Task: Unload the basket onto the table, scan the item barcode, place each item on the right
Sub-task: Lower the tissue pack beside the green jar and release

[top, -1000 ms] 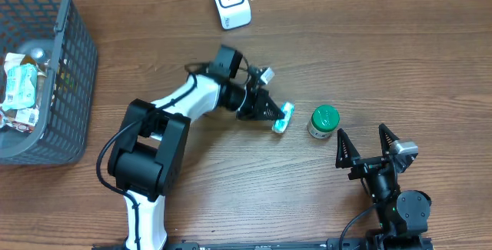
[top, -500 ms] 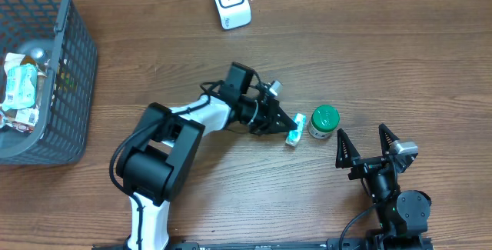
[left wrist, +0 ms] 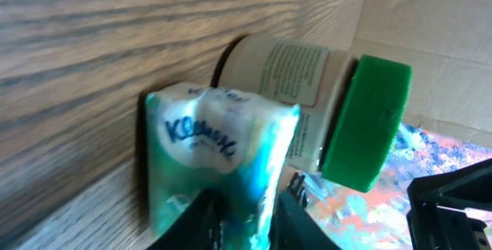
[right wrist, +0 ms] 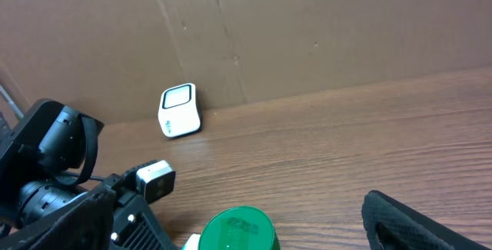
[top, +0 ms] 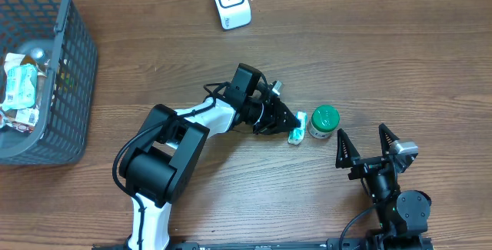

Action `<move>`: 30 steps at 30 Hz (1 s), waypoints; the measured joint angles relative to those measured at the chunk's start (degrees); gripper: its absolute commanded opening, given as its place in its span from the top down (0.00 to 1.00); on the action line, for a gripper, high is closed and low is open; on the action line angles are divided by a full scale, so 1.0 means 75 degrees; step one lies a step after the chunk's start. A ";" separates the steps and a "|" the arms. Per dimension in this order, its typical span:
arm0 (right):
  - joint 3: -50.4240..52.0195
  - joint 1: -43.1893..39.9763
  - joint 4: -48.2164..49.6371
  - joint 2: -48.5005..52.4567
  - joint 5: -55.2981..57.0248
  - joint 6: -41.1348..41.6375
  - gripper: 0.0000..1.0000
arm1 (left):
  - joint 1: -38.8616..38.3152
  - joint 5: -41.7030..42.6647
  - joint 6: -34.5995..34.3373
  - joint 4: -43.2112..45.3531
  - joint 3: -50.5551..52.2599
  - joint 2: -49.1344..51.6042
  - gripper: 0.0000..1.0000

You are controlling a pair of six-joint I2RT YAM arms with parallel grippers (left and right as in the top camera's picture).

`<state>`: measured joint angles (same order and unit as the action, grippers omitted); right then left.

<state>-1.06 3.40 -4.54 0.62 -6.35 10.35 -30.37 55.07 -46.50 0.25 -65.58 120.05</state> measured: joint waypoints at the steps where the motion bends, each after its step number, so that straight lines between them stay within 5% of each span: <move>1: 0.0000 0.0000 0.0000 0.0000 0.0000 0.0003 0.00 | 0.0003 0.0006 -0.0012 0.0102 0.0000 0.0000 0.64; 10: 0.0000 0.0000 0.0000 0.0000 0.0000 0.0000 0.00 | 0.0017 0.0259 -0.0012 0.0662 0.0006 0.0000 0.45; 16: 0.0000 0.0000 0.0000 0.0000 0.0000 -0.0003 0.00 | 0.0122 0.0280 0.0073 0.0676 0.0009 -0.0003 0.00; 30: 0.0000 0.0000 0.0000 0.0000 0.0000 -0.0003 0.00 | 0.0169 -0.0224 0.0548 0.0370 0.0012 -0.0423 0.00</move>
<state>-1.06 3.40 -4.54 0.62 -6.35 10.33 -29.10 53.39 -42.39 3.03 -65.49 116.88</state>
